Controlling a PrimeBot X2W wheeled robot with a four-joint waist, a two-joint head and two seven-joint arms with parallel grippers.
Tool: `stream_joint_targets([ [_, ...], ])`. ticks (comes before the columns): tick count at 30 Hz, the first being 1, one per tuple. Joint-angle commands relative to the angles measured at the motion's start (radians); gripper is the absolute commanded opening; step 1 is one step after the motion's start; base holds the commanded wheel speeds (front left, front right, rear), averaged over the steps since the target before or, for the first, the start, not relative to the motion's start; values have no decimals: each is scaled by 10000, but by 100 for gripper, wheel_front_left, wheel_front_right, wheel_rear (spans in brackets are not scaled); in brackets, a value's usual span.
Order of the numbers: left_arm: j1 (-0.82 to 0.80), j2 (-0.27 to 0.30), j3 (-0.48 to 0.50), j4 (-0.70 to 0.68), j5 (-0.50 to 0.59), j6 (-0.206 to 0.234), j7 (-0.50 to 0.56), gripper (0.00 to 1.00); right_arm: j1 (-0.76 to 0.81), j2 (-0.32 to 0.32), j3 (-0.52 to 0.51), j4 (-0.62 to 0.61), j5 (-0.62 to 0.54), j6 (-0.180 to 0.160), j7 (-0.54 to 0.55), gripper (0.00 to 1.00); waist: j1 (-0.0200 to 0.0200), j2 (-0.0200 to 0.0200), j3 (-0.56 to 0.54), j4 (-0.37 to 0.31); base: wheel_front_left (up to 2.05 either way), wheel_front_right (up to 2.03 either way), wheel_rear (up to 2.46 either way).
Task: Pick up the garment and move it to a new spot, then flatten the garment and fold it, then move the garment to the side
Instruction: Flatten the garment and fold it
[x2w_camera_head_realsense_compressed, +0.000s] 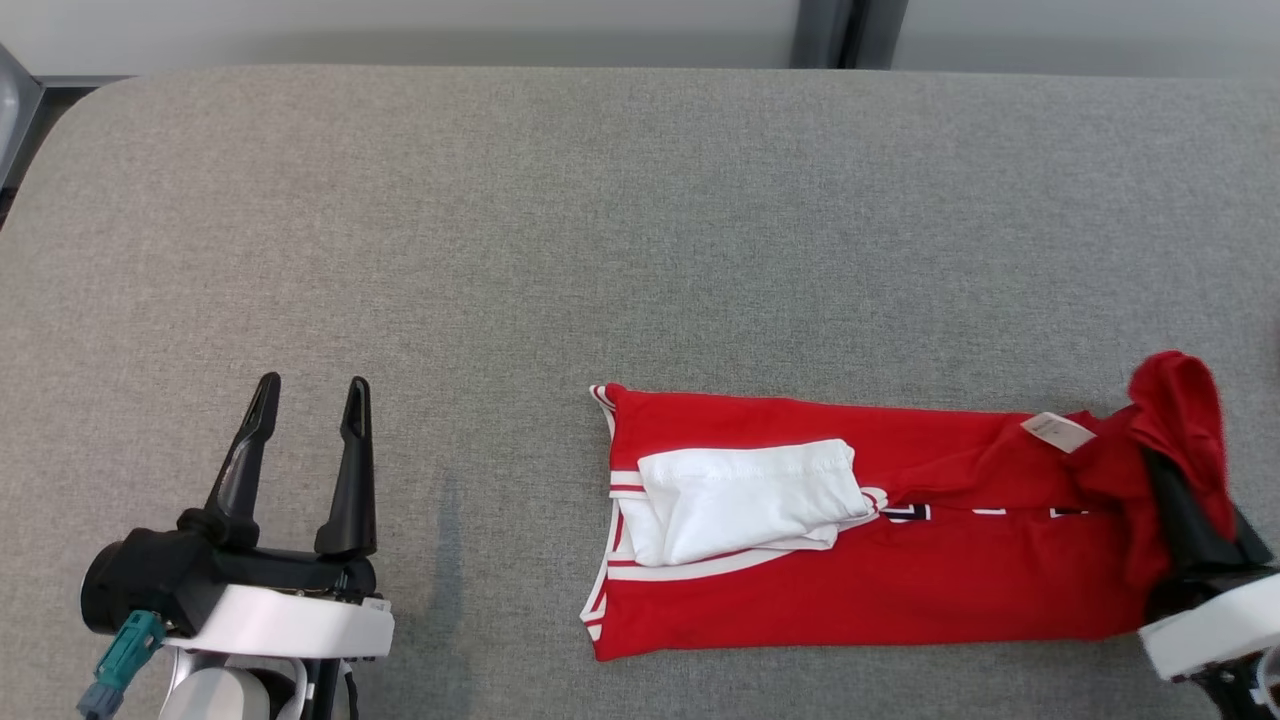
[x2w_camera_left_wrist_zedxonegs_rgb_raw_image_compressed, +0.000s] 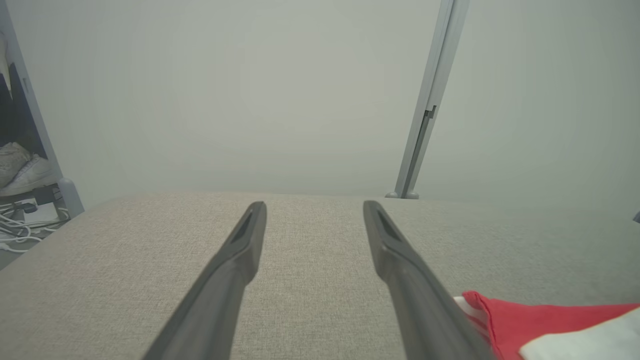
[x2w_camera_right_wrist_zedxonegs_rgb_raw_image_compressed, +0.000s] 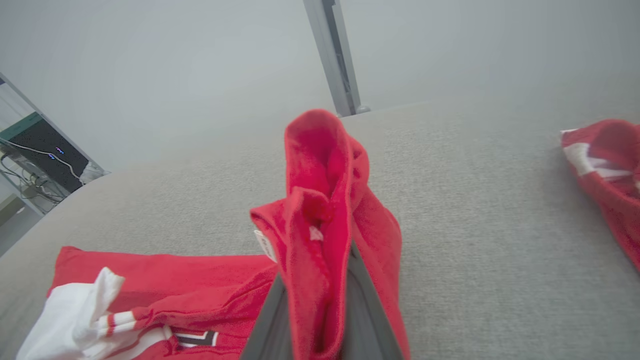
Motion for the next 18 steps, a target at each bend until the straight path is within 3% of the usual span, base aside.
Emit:
stream_joint_targets([
  [1,118,20,8,7,73,-25,-6,100,-87,69,38,-105,82,-2,70,0,0,-1,-39,4,0,0,0],
  [6,46,27,-116,88,89,-47,-6,100,-327,813,914,-1450,746,-2,926,0,0,-1,-214,103,0,0,0],
  [10,-8,64,-184,175,82,-70,-6,100,-791,1642,1767,-1712,1165,-2,1189,0,0,-1,-320,252,0,0,0],
  [12,-48,42,-233,225,70,-85,-6,100,-1128,2073,2677,-1404,1338,-2,1263,0,0,-1,-359,443,0,0,0],
  [18,-165,-48,-275,340,-16,-87,-6,100,-1815,2428,4362,-283,1817,-2,867,0,0,-1,-223,894,0,0,0],
])
